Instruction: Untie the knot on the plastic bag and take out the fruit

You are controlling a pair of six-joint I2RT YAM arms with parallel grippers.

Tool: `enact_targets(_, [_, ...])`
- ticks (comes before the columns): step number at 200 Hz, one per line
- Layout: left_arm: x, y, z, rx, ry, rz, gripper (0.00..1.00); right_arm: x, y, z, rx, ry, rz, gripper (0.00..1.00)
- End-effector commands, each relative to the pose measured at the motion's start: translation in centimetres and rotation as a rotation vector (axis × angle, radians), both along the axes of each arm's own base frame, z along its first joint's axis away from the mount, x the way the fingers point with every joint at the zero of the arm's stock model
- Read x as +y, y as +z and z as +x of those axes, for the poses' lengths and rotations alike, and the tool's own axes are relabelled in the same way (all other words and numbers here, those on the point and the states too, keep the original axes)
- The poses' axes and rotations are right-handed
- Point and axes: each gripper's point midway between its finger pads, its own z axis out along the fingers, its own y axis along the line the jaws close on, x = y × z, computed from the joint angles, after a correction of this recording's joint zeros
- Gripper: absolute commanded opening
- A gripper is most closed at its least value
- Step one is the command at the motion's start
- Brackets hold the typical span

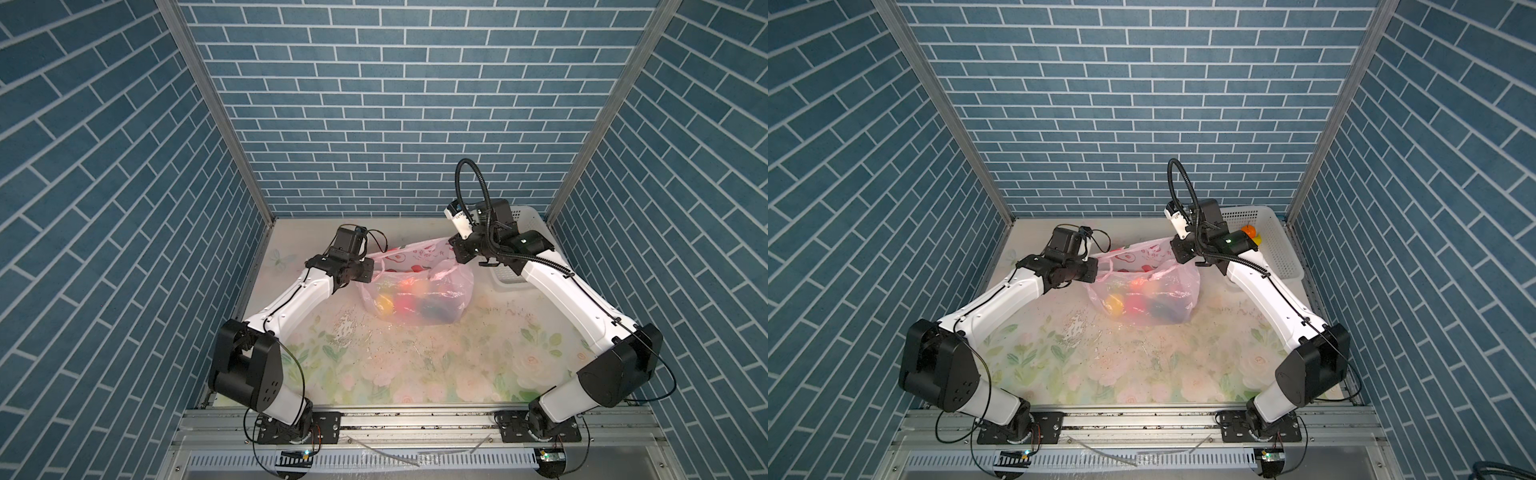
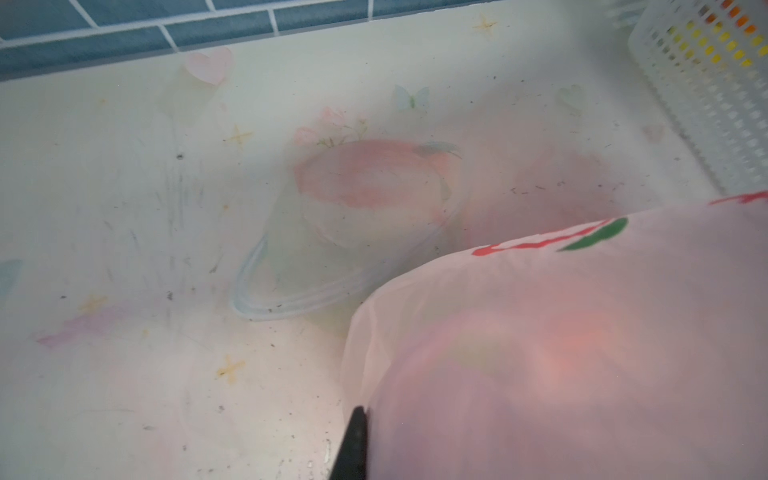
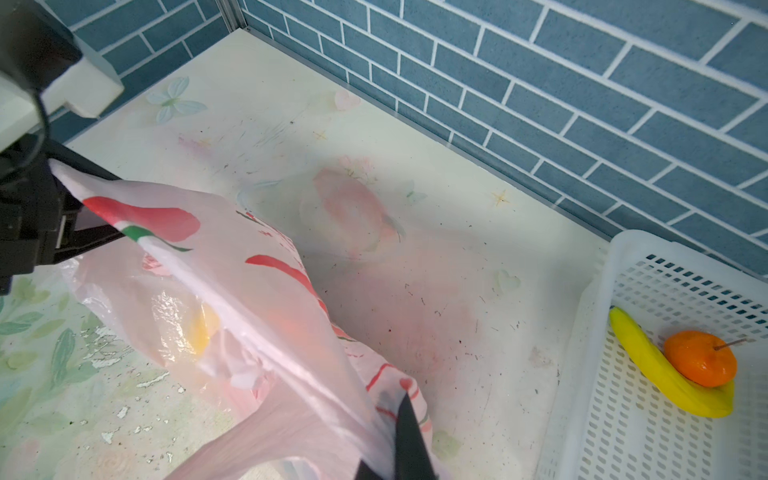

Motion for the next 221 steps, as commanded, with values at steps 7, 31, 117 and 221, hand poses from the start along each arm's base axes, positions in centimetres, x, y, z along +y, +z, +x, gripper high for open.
enact_targets(7, [1.2, 0.1, -0.5, 0.045, 0.007, 0.015, 0.00, -2.6, 1.1, 1.7, -0.068, -0.070, -0.015, 0.00])
enact_targets(31, [0.7, 2.3, -0.3, 0.021, -0.021, 0.004, 0.00, -2.9, 1.2, 2.0, -0.073, -0.079, -0.017, 0.00])
enact_targets(117, [-1.8, 6.9, -0.4, -0.085, -0.103, -0.028, 0.93, -0.3, 4.3, 0.6, -0.089, 0.026, 0.088, 0.00])
enact_targets(221, [-7.5, 8.2, 2.2, -0.257, -0.064, 0.120, 1.00, 2.5, 5.5, -0.9, -0.090, 0.079, 0.123, 0.00])
